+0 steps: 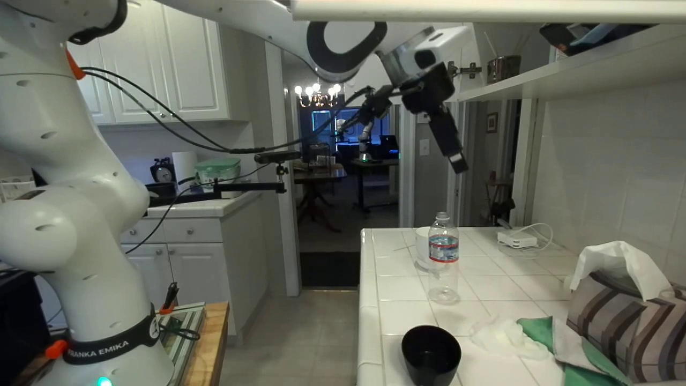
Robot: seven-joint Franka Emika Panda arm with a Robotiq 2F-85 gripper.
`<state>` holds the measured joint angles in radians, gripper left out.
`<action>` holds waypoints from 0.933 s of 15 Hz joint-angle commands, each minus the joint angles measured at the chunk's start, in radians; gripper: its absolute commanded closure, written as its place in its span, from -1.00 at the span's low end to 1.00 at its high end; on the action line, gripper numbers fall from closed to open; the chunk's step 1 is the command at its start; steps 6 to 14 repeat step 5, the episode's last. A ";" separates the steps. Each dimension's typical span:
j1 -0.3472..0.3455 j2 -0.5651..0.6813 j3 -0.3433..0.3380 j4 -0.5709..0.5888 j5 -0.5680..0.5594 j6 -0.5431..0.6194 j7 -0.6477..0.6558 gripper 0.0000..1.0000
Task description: Move the bottle to the left. Then, open the right door of the wall cabinet, retrieve a cup, and place it on the counter.
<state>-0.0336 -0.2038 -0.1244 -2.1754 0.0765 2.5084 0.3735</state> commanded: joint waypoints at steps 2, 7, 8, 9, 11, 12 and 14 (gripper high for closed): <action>0.033 -0.231 -0.021 -0.046 0.199 -0.256 -0.288 -1.00; -0.001 -0.209 0.005 -0.001 0.174 -0.305 -0.277 -1.00; -0.001 -0.209 0.005 -0.001 0.174 -0.305 -0.277 -1.00; -0.001 -0.209 0.005 -0.001 0.174 -0.305 -0.277 -1.00; -0.001 -0.209 0.005 -0.001 0.174 -0.305 -0.277 -1.00; -0.001 -0.209 0.005 -0.001 0.174 -0.305 -0.277 -1.00; -0.001 -0.209 0.005 -0.001 0.174 -0.305 -0.277 -1.00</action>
